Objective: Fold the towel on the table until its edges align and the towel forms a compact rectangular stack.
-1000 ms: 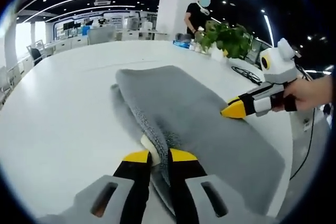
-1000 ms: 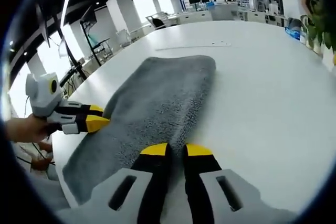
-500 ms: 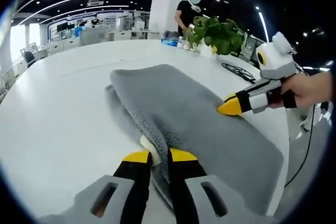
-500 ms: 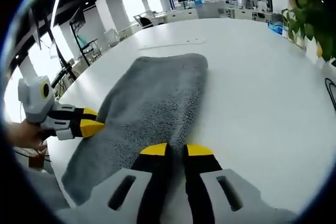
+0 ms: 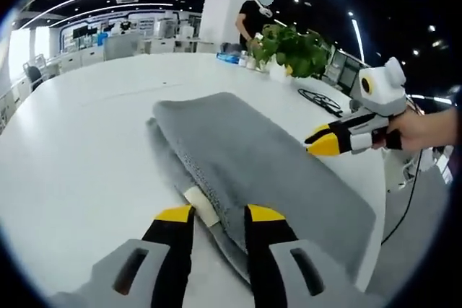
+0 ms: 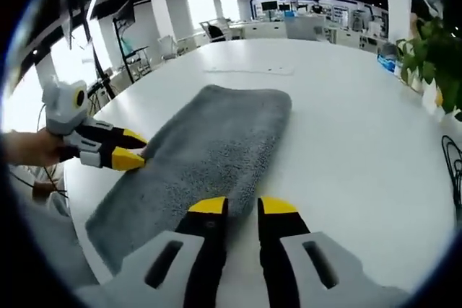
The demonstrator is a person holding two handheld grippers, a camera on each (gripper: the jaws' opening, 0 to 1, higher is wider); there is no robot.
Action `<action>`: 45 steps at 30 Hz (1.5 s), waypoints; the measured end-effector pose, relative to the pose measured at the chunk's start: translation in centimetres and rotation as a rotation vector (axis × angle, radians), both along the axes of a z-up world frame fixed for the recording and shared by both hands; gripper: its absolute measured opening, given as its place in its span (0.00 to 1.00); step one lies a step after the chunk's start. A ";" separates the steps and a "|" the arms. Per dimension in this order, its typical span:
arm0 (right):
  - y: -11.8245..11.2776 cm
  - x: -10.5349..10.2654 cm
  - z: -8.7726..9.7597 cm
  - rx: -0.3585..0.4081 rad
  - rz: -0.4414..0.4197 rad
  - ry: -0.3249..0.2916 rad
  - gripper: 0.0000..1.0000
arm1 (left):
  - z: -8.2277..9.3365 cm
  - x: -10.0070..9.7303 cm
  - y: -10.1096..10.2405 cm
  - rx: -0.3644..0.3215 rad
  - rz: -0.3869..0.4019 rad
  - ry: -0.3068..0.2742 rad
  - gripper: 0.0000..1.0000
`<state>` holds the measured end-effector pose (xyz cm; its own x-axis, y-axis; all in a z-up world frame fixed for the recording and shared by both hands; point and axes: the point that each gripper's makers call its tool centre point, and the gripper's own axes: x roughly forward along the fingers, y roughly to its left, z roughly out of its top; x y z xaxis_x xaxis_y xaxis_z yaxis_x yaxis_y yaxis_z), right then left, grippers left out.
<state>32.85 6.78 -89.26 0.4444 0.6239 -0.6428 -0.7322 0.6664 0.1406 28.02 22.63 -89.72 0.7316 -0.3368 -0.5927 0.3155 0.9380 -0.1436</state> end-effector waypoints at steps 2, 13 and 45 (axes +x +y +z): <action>0.1 -0.5 0.5 0.003 0.043 -0.019 0.19 | 1.0 -0.2 -0.2 0.010 -0.005 -0.027 0.30; 0.2 -3.9 2.6 0.013 0.225 -0.062 0.30 | 4.1 -3.1 -3.8 0.040 -0.106 -0.078 0.37; -0.6 -13.1 0.7 -0.061 0.501 -0.027 0.27 | 0.2 -11.9 -10.0 0.186 -0.480 0.063 0.43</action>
<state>19.75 6.18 -88.58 0.1172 0.7268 -0.6768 -0.9670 0.2387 0.0889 16.14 12.67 -89.47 0.4814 -0.5110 -0.7122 0.7130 0.7008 -0.0209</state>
